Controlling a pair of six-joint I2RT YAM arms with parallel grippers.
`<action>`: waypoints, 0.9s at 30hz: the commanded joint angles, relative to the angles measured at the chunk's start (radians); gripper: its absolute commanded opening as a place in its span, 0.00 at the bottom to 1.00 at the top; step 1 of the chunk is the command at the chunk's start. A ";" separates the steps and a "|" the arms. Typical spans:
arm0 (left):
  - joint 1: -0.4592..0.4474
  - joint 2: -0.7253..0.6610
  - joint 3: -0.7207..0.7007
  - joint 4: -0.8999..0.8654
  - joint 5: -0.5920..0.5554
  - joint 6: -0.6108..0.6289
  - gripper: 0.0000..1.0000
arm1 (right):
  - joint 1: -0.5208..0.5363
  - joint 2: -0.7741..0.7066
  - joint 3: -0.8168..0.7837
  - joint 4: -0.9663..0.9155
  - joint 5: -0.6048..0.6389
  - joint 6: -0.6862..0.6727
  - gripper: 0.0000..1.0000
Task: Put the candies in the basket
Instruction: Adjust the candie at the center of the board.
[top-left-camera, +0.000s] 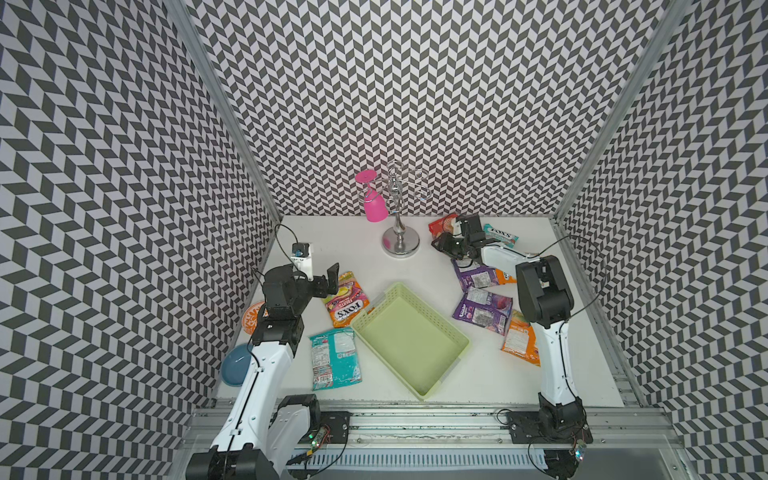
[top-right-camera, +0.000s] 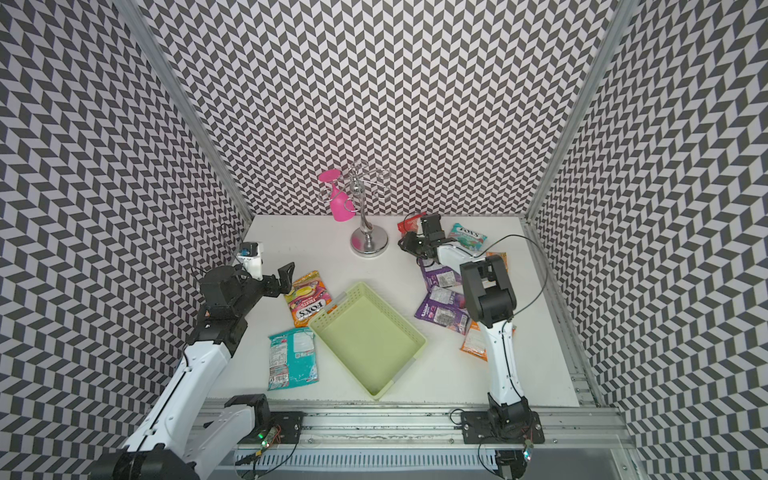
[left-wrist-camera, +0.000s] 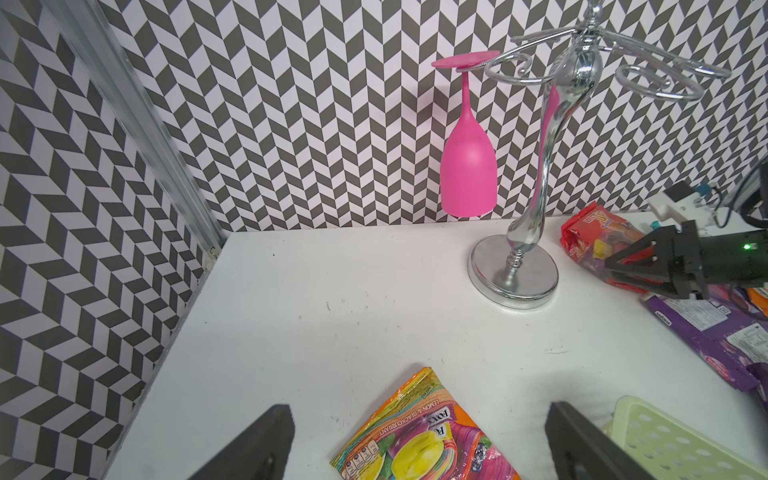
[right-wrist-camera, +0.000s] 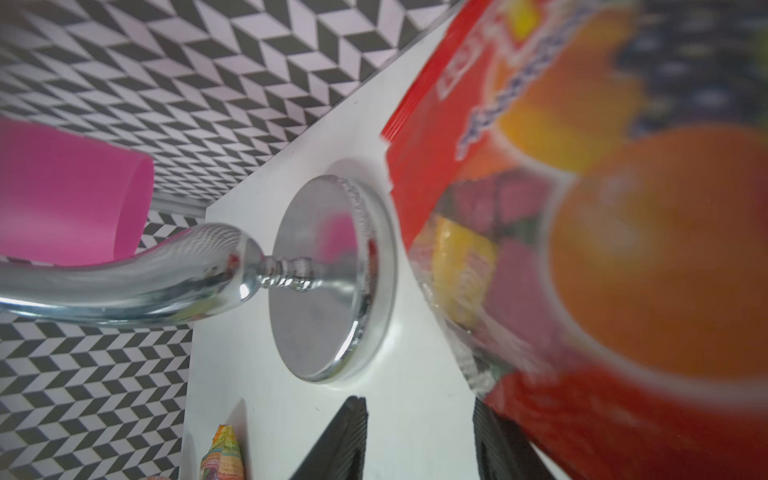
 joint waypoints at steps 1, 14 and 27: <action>-0.004 -0.004 0.032 -0.014 0.000 0.008 0.99 | -0.042 -0.094 -0.036 0.065 0.063 -0.006 0.47; 0.004 -0.008 0.032 -0.017 -0.003 0.012 0.99 | 0.073 -0.547 -0.389 -0.121 0.024 -0.321 0.55; 0.016 -0.008 0.027 -0.013 0.004 0.020 0.99 | 0.353 -0.707 -0.577 -0.231 0.176 -0.422 0.56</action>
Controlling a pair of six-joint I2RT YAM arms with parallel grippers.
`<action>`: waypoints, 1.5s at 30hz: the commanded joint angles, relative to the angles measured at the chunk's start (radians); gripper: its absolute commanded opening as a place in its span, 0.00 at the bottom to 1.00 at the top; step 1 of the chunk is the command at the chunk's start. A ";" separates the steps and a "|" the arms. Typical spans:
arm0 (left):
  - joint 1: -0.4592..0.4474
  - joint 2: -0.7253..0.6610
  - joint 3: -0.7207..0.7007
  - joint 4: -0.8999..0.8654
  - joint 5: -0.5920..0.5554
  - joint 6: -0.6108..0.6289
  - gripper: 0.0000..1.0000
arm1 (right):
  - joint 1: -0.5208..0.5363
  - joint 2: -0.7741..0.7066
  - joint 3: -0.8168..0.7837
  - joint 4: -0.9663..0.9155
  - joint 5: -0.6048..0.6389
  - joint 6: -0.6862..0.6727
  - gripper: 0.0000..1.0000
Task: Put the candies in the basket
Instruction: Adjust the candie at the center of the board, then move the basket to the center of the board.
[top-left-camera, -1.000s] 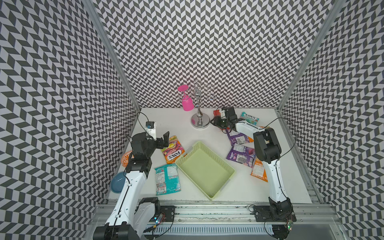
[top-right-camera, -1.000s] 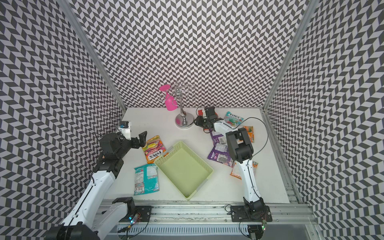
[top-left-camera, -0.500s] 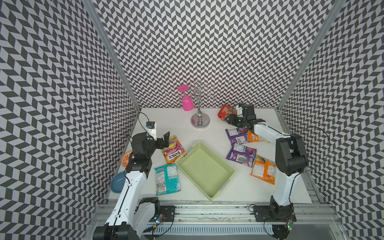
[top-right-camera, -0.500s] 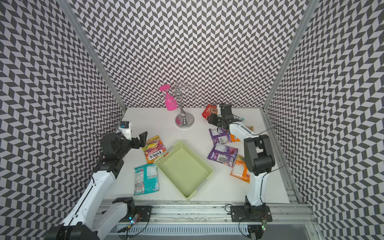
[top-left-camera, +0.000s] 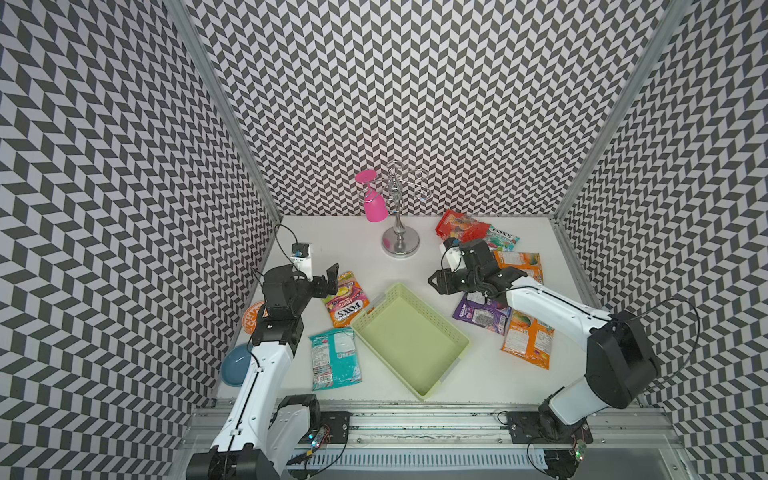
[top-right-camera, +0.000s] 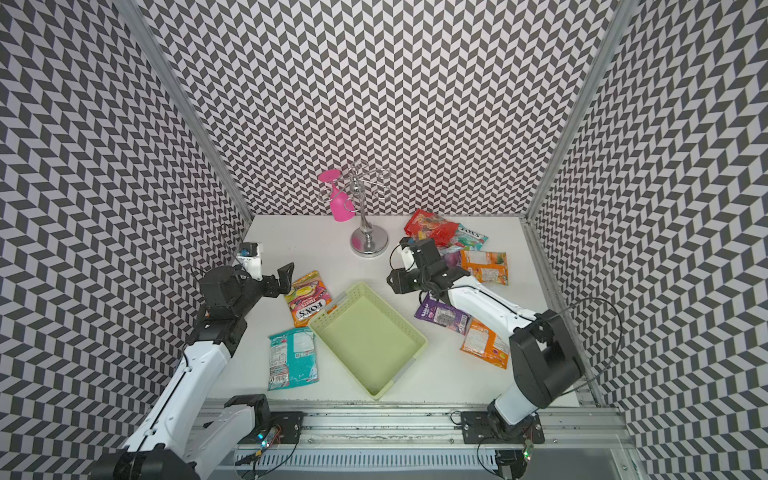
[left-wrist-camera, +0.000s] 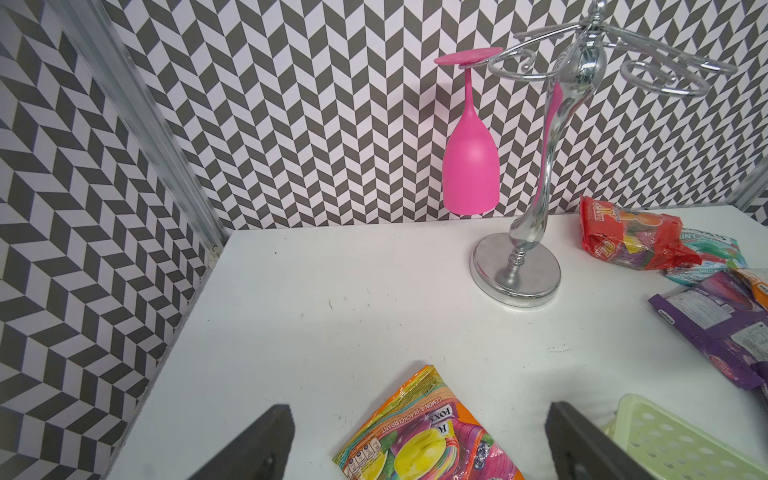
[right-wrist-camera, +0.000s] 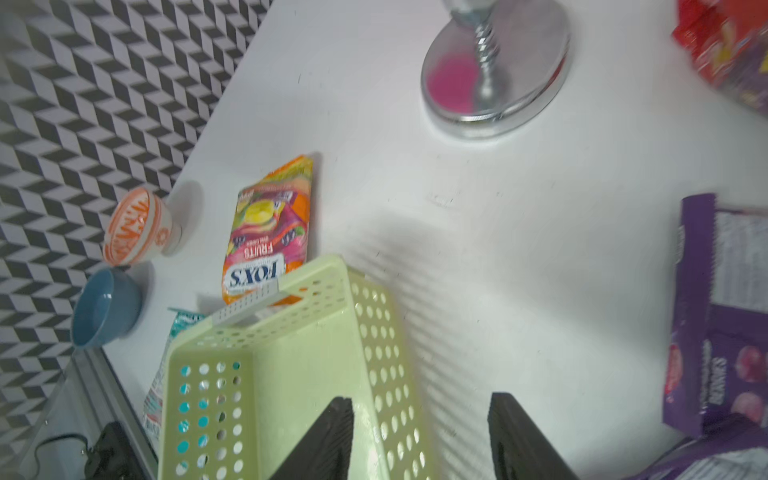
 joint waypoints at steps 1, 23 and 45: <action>0.008 -0.007 0.030 -0.010 0.000 0.016 0.99 | 0.044 -0.014 -0.038 -0.012 0.070 -0.027 0.56; 0.004 -0.016 0.040 -0.021 0.004 0.008 0.99 | 0.146 0.144 0.006 -0.072 0.230 -0.042 0.31; 0.012 -0.012 0.035 -0.007 -0.019 -0.023 0.99 | 0.007 0.014 -0.070 -0.014 0.215 0.121 0.00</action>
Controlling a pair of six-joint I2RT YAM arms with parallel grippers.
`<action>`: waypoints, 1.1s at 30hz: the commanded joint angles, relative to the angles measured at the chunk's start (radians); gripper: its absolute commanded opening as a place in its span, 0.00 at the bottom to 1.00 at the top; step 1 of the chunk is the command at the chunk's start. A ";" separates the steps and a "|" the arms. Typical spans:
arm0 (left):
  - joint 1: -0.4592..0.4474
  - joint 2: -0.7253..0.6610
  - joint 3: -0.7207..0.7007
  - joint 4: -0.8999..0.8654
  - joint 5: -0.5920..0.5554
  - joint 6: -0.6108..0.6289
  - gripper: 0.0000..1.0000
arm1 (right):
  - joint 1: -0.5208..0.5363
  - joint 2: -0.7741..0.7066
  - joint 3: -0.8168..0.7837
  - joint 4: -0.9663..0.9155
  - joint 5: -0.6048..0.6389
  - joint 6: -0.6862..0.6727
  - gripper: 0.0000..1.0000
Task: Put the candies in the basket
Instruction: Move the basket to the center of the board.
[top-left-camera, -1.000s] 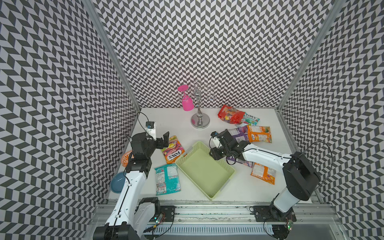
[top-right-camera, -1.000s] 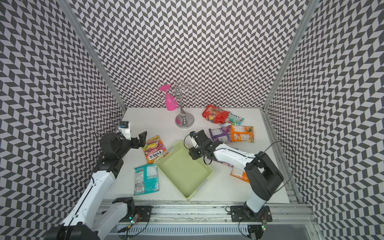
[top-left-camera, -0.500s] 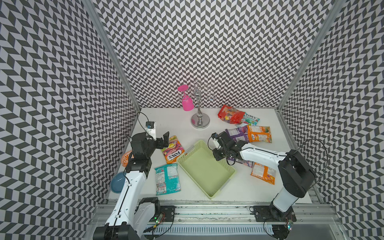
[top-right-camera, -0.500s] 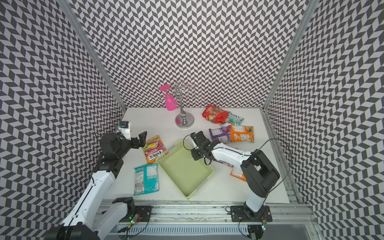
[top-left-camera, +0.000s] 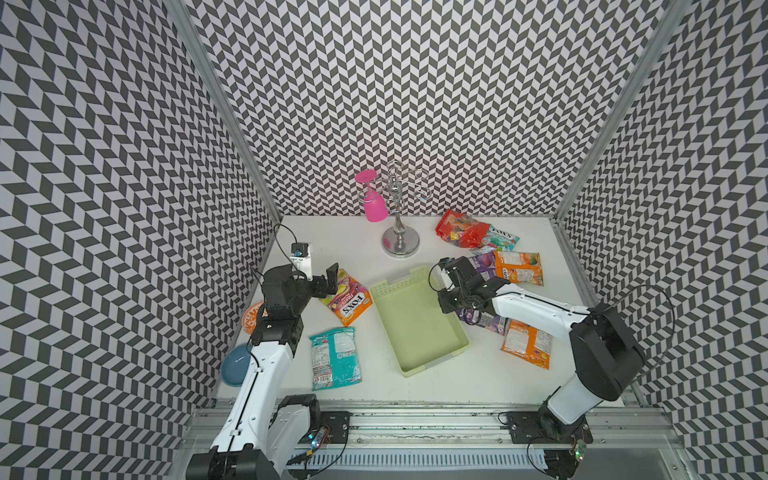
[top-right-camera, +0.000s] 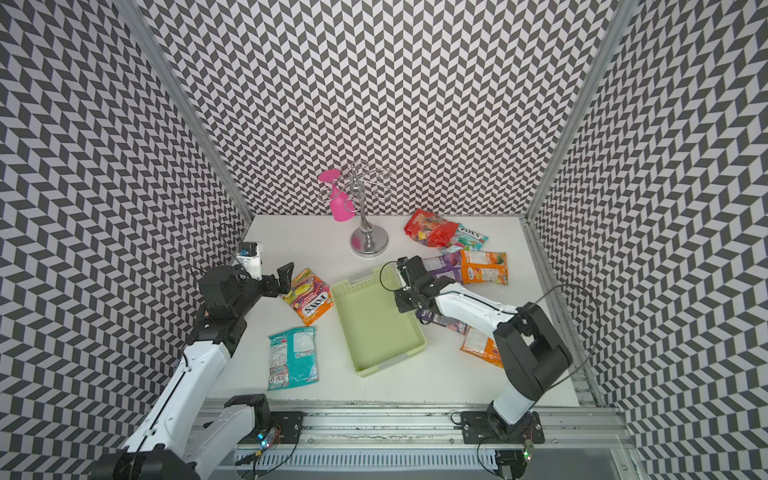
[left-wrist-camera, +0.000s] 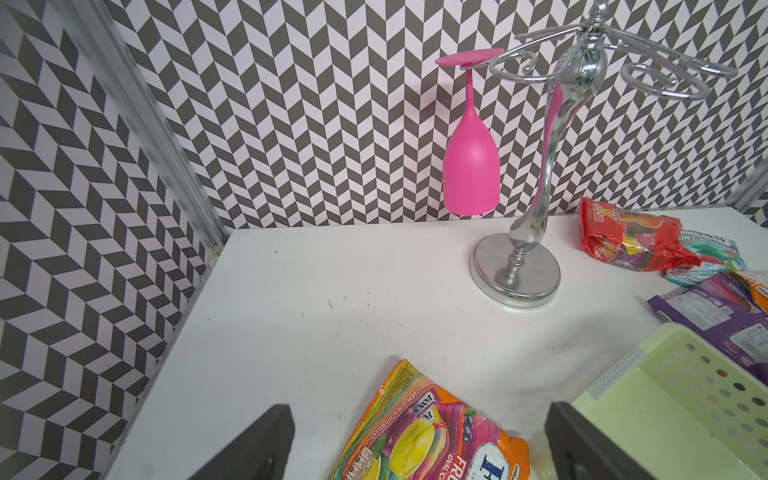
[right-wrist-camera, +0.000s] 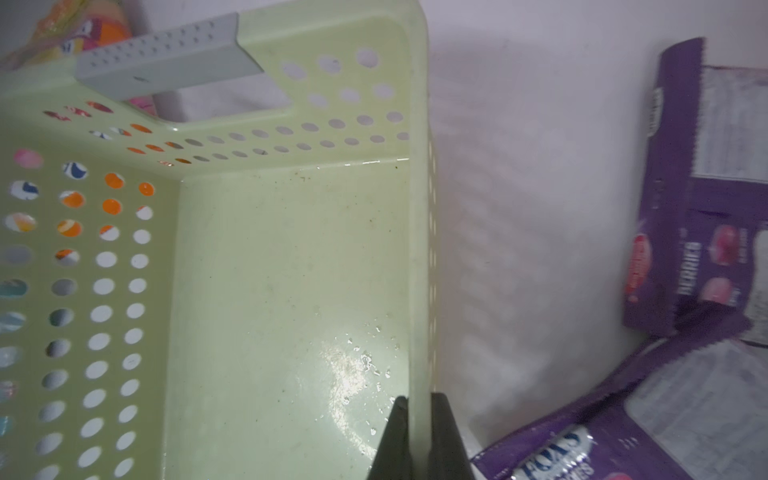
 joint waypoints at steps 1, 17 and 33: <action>0.008 -0.012 0.024 0.010 -0.020 -0.017 0.99 | -0.008 -0.026 -0.021 0.095 -0.032 0.108 0.00; 0.009 0.004 0.047 -0.010 -0.045 -0.021 0.99 | -0.045 0.141 0.052 0.170 -0.034 0.237 0.00; 0.065 0.285 0.231 -0.153 -0.033 0.010 0.97 | -0.048 -0.044 0.083 0.063 -0.047 0.190 0.36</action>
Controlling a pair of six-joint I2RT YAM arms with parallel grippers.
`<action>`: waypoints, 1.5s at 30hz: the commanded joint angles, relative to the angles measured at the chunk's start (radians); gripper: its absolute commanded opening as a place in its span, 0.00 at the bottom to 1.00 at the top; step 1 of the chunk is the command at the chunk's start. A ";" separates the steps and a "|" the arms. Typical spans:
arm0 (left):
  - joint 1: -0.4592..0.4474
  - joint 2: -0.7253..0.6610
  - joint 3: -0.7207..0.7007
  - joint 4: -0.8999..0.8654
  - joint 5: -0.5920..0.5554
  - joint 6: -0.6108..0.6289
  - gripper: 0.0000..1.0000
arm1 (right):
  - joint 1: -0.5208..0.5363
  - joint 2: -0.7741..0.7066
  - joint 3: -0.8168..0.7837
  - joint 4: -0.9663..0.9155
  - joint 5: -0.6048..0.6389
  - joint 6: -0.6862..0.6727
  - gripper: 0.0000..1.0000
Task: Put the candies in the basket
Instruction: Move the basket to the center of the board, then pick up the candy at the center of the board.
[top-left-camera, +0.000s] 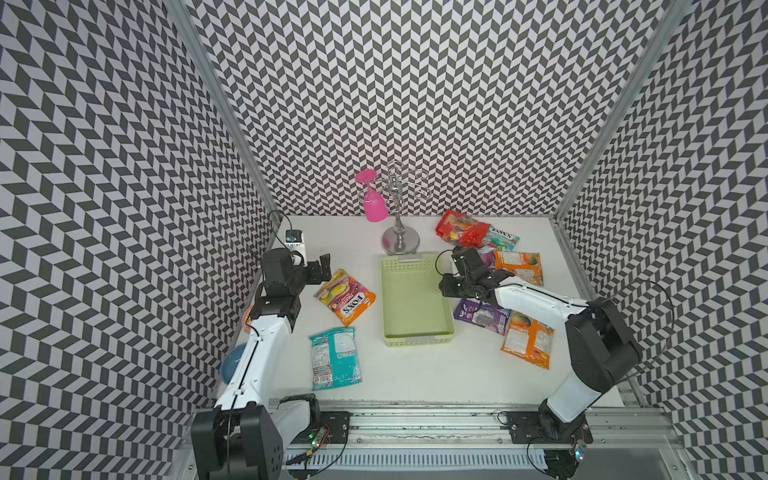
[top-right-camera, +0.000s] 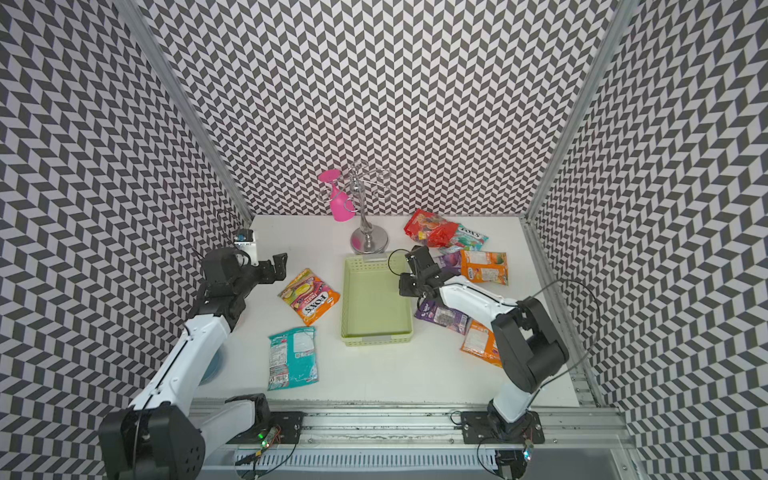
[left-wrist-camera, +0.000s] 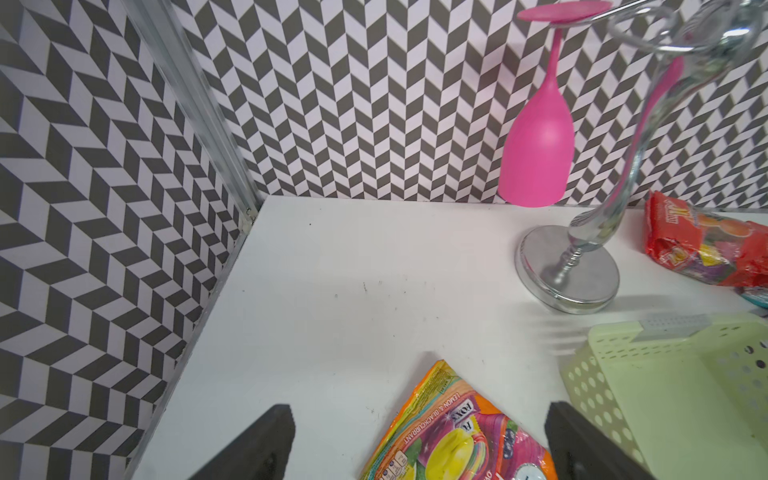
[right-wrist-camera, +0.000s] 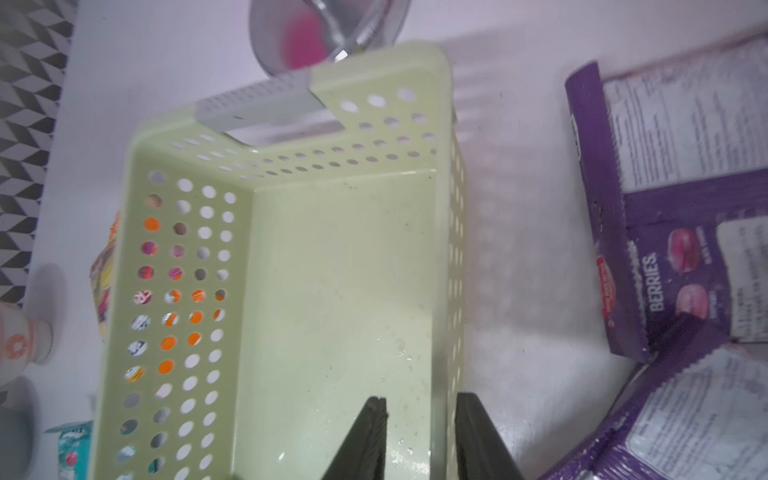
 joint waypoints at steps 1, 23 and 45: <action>0.018 0.071 0.061 -0.080 0.029 0.024 0.97 | -0.001 -0.096 0.022 -0.019 -0.006 -0.028 0.37; 0.023 0.628 0.437 -0.424 0.072 0.137 0.78 | -0.031 -0.694 -0.333 0.038 0.234 -0.252 0.85; 0.015 0.804 0.506 -0.495 0.121 0.164 0.65 | -0.031 -0.805 -0.378 0.066 0.317 -0.290 0.94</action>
